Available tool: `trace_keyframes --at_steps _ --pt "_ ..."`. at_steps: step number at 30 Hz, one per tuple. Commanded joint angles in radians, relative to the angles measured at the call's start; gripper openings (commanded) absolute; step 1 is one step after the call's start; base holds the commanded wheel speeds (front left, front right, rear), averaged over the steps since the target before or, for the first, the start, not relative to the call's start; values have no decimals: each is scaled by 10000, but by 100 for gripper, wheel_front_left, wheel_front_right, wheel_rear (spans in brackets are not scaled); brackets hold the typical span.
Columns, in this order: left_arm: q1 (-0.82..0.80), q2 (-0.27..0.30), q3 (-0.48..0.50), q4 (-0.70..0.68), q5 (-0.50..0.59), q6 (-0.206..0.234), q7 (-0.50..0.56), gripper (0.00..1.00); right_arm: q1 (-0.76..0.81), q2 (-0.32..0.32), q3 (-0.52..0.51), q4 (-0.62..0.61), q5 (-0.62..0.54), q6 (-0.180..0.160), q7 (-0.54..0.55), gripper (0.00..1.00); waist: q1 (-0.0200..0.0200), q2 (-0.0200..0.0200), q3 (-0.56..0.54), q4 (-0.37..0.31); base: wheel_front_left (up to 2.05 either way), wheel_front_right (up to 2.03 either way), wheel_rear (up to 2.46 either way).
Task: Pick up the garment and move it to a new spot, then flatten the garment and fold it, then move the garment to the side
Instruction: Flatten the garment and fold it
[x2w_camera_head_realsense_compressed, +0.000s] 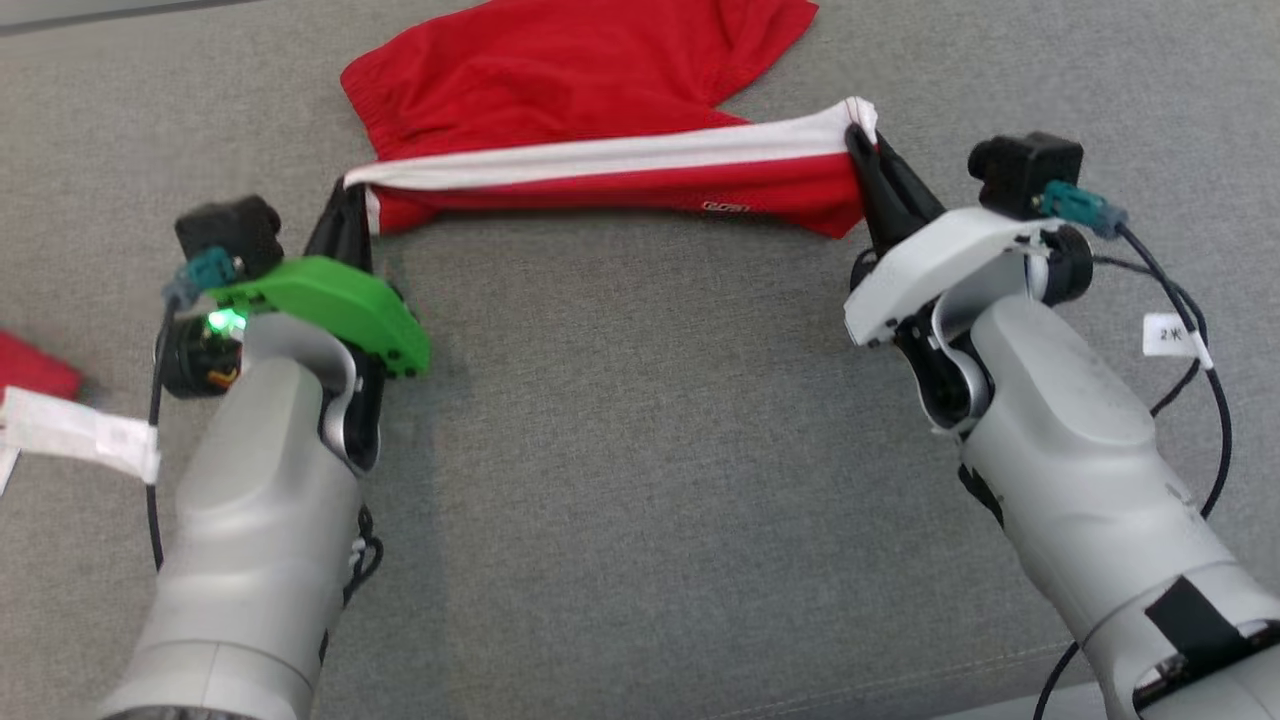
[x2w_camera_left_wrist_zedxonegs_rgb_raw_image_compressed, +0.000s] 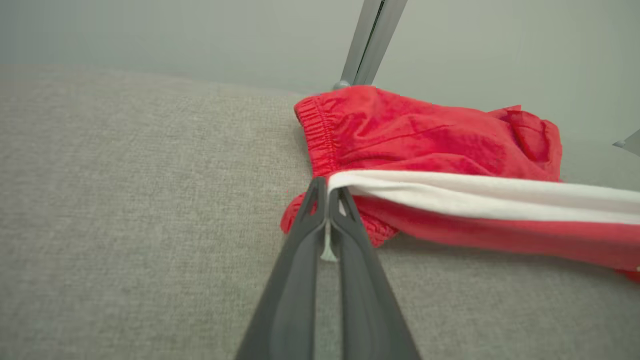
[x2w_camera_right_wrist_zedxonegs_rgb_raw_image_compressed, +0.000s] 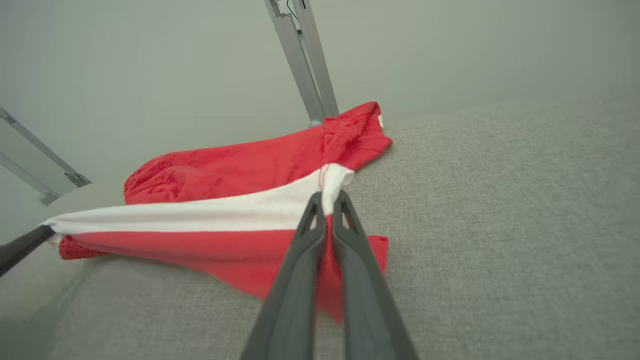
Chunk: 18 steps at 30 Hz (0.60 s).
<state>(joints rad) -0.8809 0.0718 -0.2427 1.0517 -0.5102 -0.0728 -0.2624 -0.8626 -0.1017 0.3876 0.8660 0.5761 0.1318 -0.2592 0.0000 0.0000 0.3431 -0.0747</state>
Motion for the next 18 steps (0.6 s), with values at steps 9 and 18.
trace_keyframes --at_steps 9,18 --pt "3567 37 885 -2805 968 -224 -33 0 4073 -902 -1258 -3318 -135 -31 -68 0 0 0 -828 16 0 0 0" --pt "7389 103 971 -6187 1689 49 103 0 7935 -843 -2478 -6191 -1149 -45 -28 0 0 0 -2018 -107 0 0 0"
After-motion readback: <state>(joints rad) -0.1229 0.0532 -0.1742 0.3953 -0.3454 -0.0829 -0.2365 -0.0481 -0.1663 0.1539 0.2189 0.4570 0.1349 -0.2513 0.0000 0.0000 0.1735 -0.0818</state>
